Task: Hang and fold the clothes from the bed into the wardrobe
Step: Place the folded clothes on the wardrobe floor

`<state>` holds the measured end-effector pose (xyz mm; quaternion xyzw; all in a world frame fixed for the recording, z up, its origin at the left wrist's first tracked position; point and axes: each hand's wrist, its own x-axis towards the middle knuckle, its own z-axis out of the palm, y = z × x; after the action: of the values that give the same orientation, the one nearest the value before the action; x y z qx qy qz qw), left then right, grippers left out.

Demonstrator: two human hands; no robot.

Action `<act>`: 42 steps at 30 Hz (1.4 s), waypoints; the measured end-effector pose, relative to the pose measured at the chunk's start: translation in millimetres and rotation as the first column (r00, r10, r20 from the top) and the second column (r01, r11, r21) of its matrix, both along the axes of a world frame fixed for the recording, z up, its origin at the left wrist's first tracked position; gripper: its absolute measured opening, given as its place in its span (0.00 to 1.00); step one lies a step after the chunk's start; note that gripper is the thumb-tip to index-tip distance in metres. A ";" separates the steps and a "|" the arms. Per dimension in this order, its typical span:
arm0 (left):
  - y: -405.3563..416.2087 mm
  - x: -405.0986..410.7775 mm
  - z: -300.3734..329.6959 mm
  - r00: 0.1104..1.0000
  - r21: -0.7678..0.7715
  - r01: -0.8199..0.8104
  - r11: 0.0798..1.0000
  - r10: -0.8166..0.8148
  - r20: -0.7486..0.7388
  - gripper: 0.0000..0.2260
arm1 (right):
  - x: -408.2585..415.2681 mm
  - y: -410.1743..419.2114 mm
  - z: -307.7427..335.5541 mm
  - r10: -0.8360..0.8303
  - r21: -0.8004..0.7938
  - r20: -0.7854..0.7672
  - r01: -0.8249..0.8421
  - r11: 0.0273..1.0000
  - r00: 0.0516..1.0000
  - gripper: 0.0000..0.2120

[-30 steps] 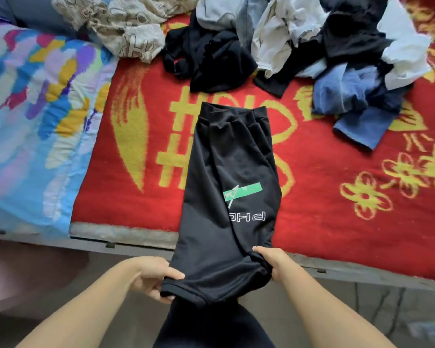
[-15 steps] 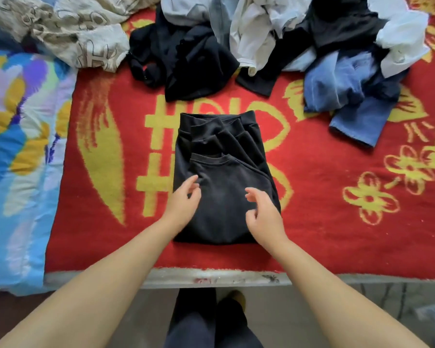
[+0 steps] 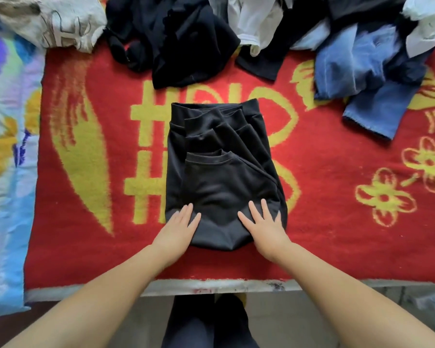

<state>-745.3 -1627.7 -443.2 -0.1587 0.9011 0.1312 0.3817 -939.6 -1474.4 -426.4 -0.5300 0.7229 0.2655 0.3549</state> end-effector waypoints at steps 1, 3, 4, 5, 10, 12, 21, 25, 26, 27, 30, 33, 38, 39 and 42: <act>0.5 0.7 7.6 0.999 0.065 -0.031 0.997 0.028 0.047 0.37 | -0.4 -0.8 7.1 0.002 0.037 0.050 -0.004 0.999 0.999 0.41; -0.4 4.8 30.5 0.984 0.215 -0.114 0.970 0.081 0.156 0.35 | -3.1 -2.2 29.7 -0.029 0.116 0.207 0.005 0.993 0.978 0.39; -2.7 6.5 43.1 0.969 0.305 -0.153 0.940 0.083 0.231 0.33 | -4.3 -1.7 42.1 -0.051 0.164 0.301 0.001 0.987 0.952 0.37; -7.4 7.6 55.9 0.949 0.399 -0.207 0.893 0.084 0.304 0.31 | -6.3 -2.1 54.8 -0.067 0.205 0.388 -0.015 0.979 0.919 0.36; -61.1 -4.2 103.6 0.773 0.555 -0.612 0.563 0.276 0.572 0.08 | -42.9 -35.8 105.6 -0.322 0.334 0.573 0.144 0.932 0.754 0.22; -97.5 -21.4 107.1 0.692 0.533 -0.721 0.442 0.422 0.586 0.08 | -69.7 -63.3 106.6 -0.370 0.254 0.575 0.271 0.928 0.730 0.17; -136.0 -108.1 48.0 0.634 0.054 -0.665 0.745 0.601 -0.487 0.24 | -82.5 -127.5 45.6 -0.570 -0.583 0.105 0.515 0.628 0.815 0.24; -38.5 -92.1 16.7 0.797 -0.127 -0.419 0.899 0.297 -0.526 0.25 | 6.4 -107.1 11.1 -0.251 -0.575 -0.059 0.173 0.800 0.966 0.26; -26.1 -81.8 7.7 0.818 -0.122 -0.402 0.907 0.296 -0.492 0.26 | 15.8 -100.3 0.8 -0.208 -0.546 -0.068 0.138 0.827 0.976 0.26; -23.2 -71.0 -3.9 0.829 -0.102 -0.404 0.909 0.317 -0.460 0.26 | 17.3 -93.5 -10.2 -0.190 -0.521 -0.070 0.127 0.844 0.979 0.26; -49.0 -43.7 -38.7 0.825 -0.085 -0.445 0.891 0.371 -0.426 0.27 | -15.5 -78.3 -32.8 -0.219 -0.532 -0.080 0.144 0.834 0.972 0.27; -88.5 -22.2 -57.1 0.794 -0.109 -0.568 0.816 0.508 -0.334 0.27 | -60.5 -62.8 -42.5 -0.330 -0.514 -0.111 0.230 0.826 0.938 0.27; -119.8 -4.6 -37.8 0.767 -0.148 -0.613 0.776 0.540 -0.347 0.27 | -107.1 -31.1 -18.8 -0.768 -0.451 -0.125 0.653 0.608 0.629 0.26; -116.4 -10.3 -27.9 0.754 -0.130 -0.602 0.788 0.508 -0.416 0.27 | -106.2 -30.5 -10.0 -0.714 -0.470 -0.131 0.591 0.656 0.688 0.26; -85.6 -46.5 -0.2 0.774 -0.107 -0.390 0.915 0.262 -0.577 0.27 | -80.6 -60.2 10.1 -0.528 -0.602 -0.050 0.396 0.693 0.848 0.25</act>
<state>-791.9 -1713.4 -443.4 -0.3099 0.9394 0.1349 0.0571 -1020.2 -1534.6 -416.3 -0.3785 0.9128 -0.0050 0.1531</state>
